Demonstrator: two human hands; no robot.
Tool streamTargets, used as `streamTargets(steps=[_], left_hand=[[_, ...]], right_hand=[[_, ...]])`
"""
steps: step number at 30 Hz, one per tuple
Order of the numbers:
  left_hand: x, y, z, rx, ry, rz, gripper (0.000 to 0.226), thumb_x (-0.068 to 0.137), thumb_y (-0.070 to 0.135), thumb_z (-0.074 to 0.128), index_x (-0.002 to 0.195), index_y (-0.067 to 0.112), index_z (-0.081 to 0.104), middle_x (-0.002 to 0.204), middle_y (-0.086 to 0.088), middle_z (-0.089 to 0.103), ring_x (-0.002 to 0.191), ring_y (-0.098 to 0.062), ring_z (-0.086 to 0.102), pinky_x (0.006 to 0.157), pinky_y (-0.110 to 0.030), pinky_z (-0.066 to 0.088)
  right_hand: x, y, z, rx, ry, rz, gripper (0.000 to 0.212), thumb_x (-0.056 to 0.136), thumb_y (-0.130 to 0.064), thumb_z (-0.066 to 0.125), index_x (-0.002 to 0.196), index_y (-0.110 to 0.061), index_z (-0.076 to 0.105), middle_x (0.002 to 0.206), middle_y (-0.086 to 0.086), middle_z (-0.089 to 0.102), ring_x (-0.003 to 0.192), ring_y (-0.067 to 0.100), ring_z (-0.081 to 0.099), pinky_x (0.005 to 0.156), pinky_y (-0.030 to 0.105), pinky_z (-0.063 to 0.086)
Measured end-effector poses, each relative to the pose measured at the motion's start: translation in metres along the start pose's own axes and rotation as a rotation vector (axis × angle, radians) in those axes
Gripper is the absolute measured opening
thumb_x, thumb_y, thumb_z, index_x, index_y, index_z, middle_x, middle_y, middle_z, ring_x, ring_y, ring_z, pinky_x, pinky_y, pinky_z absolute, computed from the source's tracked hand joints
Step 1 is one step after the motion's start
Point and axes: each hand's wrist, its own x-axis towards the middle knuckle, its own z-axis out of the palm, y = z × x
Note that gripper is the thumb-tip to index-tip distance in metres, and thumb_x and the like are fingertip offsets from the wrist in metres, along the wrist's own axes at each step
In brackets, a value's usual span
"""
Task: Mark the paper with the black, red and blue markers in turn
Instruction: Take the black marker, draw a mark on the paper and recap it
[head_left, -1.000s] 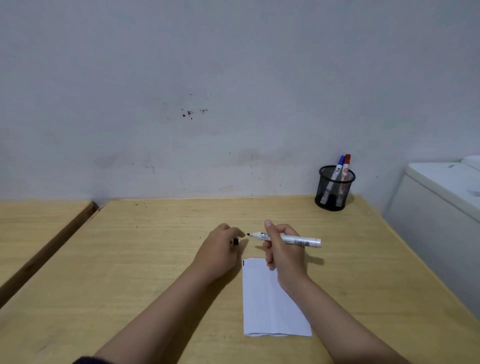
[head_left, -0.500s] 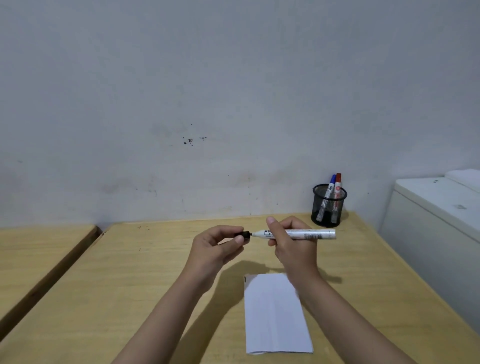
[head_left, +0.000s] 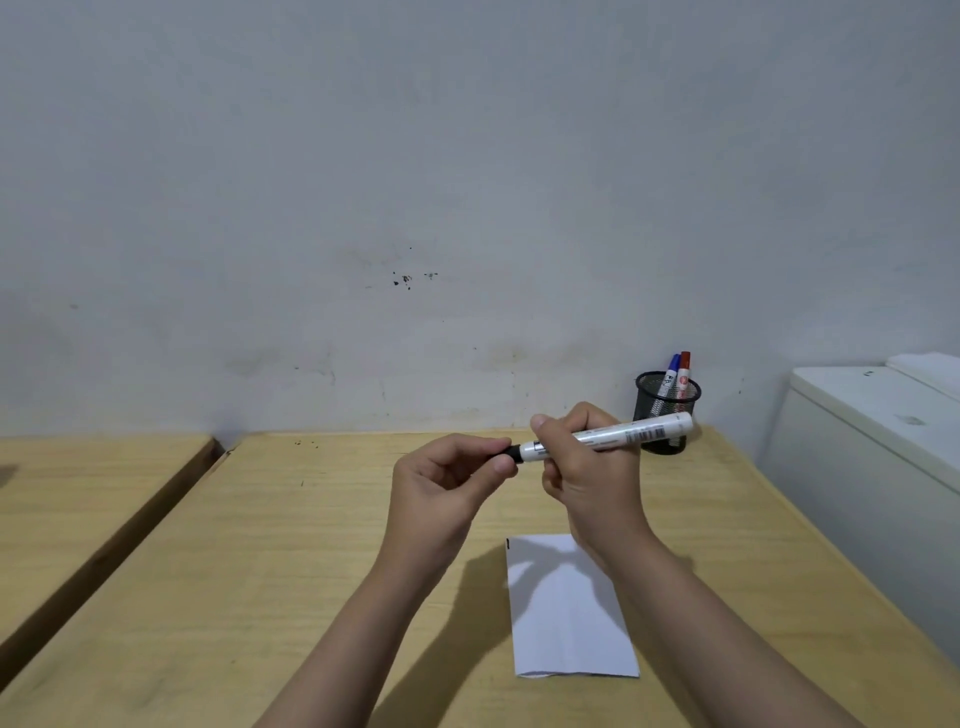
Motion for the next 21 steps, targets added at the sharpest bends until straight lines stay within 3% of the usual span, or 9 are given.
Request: streamTargets(steps=[4,8,10,12,14,16,18,21], left_hand=[[-0.004,0.000,-0.002,0.103,0.047,0.078,0.010,0.074,-0.004,0.069,0.081,0.003,0.072,0.075,-0.002,0.075,0.073,-0.012,0.068,0.069,-0.017,0.052],[0.000,-0.001,-0.003,0.182,0.159,0.103,0.011,0.075,-0.001,0.070,0.082,0.008,0.072,0.078,-0.009,0.072,0.068,-0.006,0.065,0.062,-0.012,0.049],[0.003,-0.005,-0.008,0.234,0.218,0.105,0.012,0.076,0.002,0.071,0.081,0.013,0.073,0.079,-0.008,0.072,0.067,-0.006,0.064,0.061,-0.012,0.047],[0.005,-0.010,-0.011,0.296,0.242,0.108,0.012,0.076,0.005,0.072,0.080,0.017,0.072,0.080,-0.005,0.073,0.070,-0.008,0.065,0.063,-0.014,0.049],[0.006,-0.013,-0.010,0.332,0.217,0.111,0.012,0.076,0.006,0.072,0.081,0.016,0.072,0.080,-0.003,0.072,0.070,-0.007,0.065,0.065,-0.014,0.049],[0.008,-0.015,-0.003,0.349,0.165,0.101,0.010,0.076,0.007,0.072,0.081,0.016,0.072,0.080,-0.004,0.072,0.070,-0.009,0.066,0.065,-0.014,0.048],[0.012,-0.015,0.007,0.346,0.116,0.083,0.009,0.077,0.009,0.072,0.082,0.016,0.072,0.080,-0.006,0.074,0.072,-0.015,0.067,0.065,-0.017,0.049],[0.019,-0.019,0.021,0.346,0.070,0.087,0.012,0.077,0.009,0.071,0.084,0.019,0.073,0.078,-0.006,0.074,0.073,-0.019,0.067,0.066,-0.023,0.052]], right_hand=[[-0.002,-0.003,0.004,0.018,-0.041,0.071,0.037,0.082,-0.003,0.066,0.056,-0.010,0.041,0.047,0.006,0.033,0.033,0.013,0.025,0.035,0.018,0.022],[-0.007,0.000,0.005,0.090,-0.062,0.348,0.035,0.069,-0.041,0.072,0.068,-0.009,0.057,0.053,0.004,0.049,0.031,0.007,0.032,0.032,0.020,0.029],[-0.010,0.001,0.000,-0.041,-0.054,0.431,0.040,0.074,-0.044,0.071,0.076,-0.006,0.062,0.053,0.003,0.053,0.031,0.009,0.034,0.034,0.022,0.032],[-0.012,0.001,-0.010,-0.262,-0.052,0.310,0.034,0.076,-0.038,0.073,0.071,-0.006,0.062,0.052,0.003,0.054,0.032,0.010,0.037,0.037,0.023,0.035],[-0.012,0.000,-0.020,-0.461,-0.052,-0.001,0.022,0.073,-0.025,0.079,0.068,-0.010,0.063,0.056,-0.004,0.057,0.039,0.007,0.043,0.045,0.023,0.040],[-0.006,-0.002,-0.029,-0.694,-0.124,-0.287,0.017,0.070,-0.019,0.082,0.078,-0.016,0.067,0.071,-0.010,0.062,0.061,0.007,0.055,0.058,0.011,0.042],[0.002,-0.005,-0.040,-0.865,-0.242,-0.418,0.023,0.070,-0.020,0.080,0.091,-0.018,0.069,0.086,-0.011,0.067,0.080,0.005,0.059,0.069,0.007,0.041],[0.012,-0.008,-0.059,-0.934,-0.333,-0.516,0.027,0.074,-0.022,0.076,0.099,-0.019,0.069,0.088,-0.009,0.071,0.080,0.004,0.060,0.073,0.012,0.044]])
